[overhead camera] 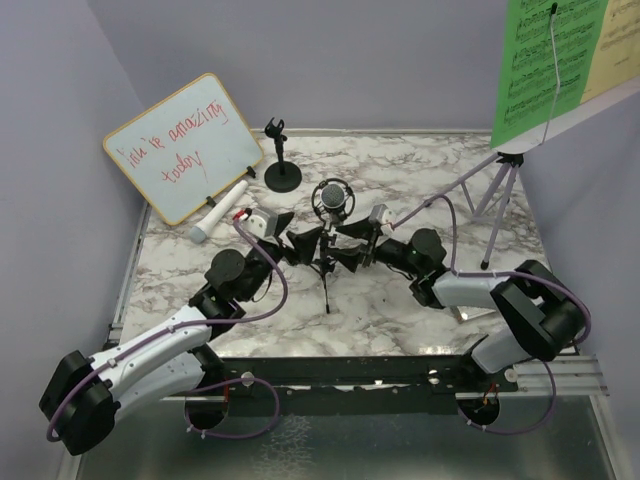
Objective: Pack up the instrument practice props
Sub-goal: Adjust the microphone stand at the center of the board, then remove the microphone from the microphone stand.
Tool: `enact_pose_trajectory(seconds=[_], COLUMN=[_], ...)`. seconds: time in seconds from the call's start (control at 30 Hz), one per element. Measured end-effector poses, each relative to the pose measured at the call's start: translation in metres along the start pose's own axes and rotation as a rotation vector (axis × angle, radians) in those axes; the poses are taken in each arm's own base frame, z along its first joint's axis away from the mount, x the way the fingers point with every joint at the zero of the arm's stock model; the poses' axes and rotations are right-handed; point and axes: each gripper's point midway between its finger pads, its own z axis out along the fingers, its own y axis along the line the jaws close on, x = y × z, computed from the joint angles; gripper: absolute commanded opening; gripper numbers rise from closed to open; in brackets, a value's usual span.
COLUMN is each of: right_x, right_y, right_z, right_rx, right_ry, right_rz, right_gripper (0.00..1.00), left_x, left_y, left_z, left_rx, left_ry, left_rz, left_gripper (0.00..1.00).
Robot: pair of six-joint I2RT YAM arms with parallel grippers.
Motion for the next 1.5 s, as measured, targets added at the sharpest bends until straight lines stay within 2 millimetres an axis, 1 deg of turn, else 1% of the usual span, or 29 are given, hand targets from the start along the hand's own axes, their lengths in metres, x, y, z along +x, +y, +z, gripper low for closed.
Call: enact_pose_trajectory(seconds=[0.2, 0.33, 0.47, 0.57, 0.63, 0.7, 0.8, 0.9, 1.0, 1.07, 1.13, 1.17, 1.27, 1.5], right_x=[-0.019, -0.032, -0.053, -0.072, -0.088, -0.101, -0.113, -0.113, -0.100, -0.091, -0.088, -0.087, -0.089, -0.089], right_y=[-0.005, -0.009, -0.012, -0.016, -0.020, -0.023, -0.028, -0.035, -0.040, -0.042, -0.043, -0.043, -0.043, -0.044], right_z=[-0.021, -0.031, -0.038, -0.037, -0.032, -0.026, -0.016, -0.002, 0.009, 0.016, 0.022, 0.025, 0.029, 0.040], right_rx=[0.097, 0.153, 0.189, 0.205, 0.211, 0.210, 0.203, 0.195, 0.186, 0.175, 0.157, 0.149, 0.130, 0.091], right_ry=[-0.023, -0.054, -0.096, -0.112, -0.126, -0.136, -0.149, -0.140, -0.107, -0.084, -0.071, -0.070, -0.071, -0.067], right_rz=[-0.017, -0.048, -0.073, -0.089, -0.106, -0.117, -0.125, -0.119, -0.103, -0.095, -0.096, -0.102, -0.124, -0.167], right_gripper=[0.71, 0.75, 0.75, 0.76, 0.77, 0.78, 0.79, 0.79, 0.81, 0.83, 0.84, 0.84, 0.84, 0.79], left_x=[-0.021, -0.034, -0.041, -0.035, -0.029, -0.021, -0.016, -0.013, -0.005, 0.006, 0.014, 0.022, 0.031, 0.034], left_y=[-0.005, -0.010, -0.012, -0.006, 0.000, 0.009, 0.018, 0.031, 0.044, 0.053, 0.060, 0.063, 0.068, 0.069], left_z=[0.013, 0.032, 0.044, 0.043, 0.040, 0.032, 0.020, 0.004, -0.011, -0.021, -0.027, -0.031, -0.035, -0.031], left_rx=[-0.011, -0.016, -0.026, -0.060, -0.088, -0.129, -0.171, -0.229, -0.282, -0.319, -0.345, -0.354, -0.373, -0.376], left_ry=[0.004, 0.031, 0.064, 0.091, 0.105, 0.122, 0.118, 0.097, 0.081, 0.083, 0.083, 0.094, 0.104, 0.100], left_rz=[-0.012, -0.010, -0.005, 0.000, 0.001, 0.000, -0.003, -0.006, -0.011, -0.013, -0.013, -0.008, -0.002, 0.000], left_gripper=[0.78, 0.79, 0.80, 0.81, 0.81, 0.82, 0.82, 0.84, 0.87, 0.88, 0.89, 0.90, 0.92, 0.96])
